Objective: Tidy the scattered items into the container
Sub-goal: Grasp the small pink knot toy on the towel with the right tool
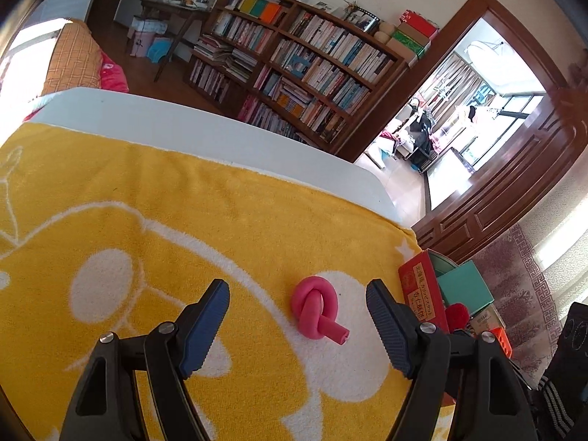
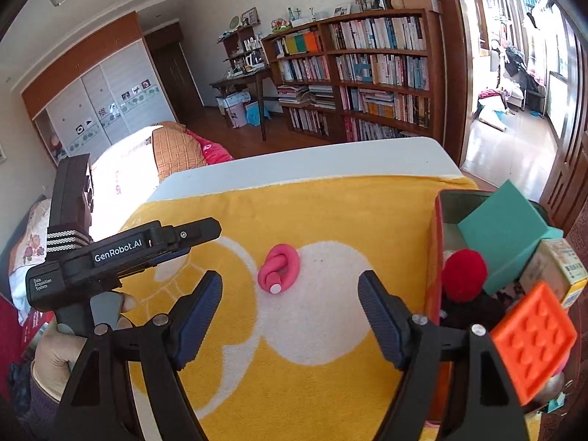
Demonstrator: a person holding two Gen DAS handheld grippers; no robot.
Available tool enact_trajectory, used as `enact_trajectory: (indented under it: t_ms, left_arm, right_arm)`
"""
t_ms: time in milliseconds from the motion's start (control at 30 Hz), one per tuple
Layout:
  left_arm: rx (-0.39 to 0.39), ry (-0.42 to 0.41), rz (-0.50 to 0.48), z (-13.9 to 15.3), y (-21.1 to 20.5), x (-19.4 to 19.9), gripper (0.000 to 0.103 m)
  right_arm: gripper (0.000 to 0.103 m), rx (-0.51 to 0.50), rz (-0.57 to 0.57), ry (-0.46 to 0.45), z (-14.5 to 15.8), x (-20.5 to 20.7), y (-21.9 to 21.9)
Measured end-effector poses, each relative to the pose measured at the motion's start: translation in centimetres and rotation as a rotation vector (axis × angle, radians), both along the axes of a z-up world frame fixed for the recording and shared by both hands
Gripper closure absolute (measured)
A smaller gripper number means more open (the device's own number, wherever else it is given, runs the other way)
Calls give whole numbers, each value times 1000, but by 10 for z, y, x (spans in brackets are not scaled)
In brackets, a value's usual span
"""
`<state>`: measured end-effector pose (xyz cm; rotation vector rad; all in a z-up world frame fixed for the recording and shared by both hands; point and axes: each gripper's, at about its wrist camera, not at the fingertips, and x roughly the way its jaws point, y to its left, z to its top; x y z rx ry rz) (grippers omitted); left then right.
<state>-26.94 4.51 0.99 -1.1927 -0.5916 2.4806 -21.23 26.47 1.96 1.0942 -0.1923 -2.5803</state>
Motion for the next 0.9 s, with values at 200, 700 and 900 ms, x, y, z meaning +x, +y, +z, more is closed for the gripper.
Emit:
enact_trajectory:
  t_ms: [200, 700, 900]
  left_arm:
    - [-31, 5, 68, -2, -26, -5, 25]
    - [-36, -49, 33, -19, -15, -8, 24]
    - [-64, -39, -24, -18, 7, -3, 24]
  right_arm:
    - [23, 60, -11, -106, -42, -42, -32]
    - [55, 205, -81, -211, -87, -83, -52]
    - [55, 187, -111, -127, -48, -58, -25]
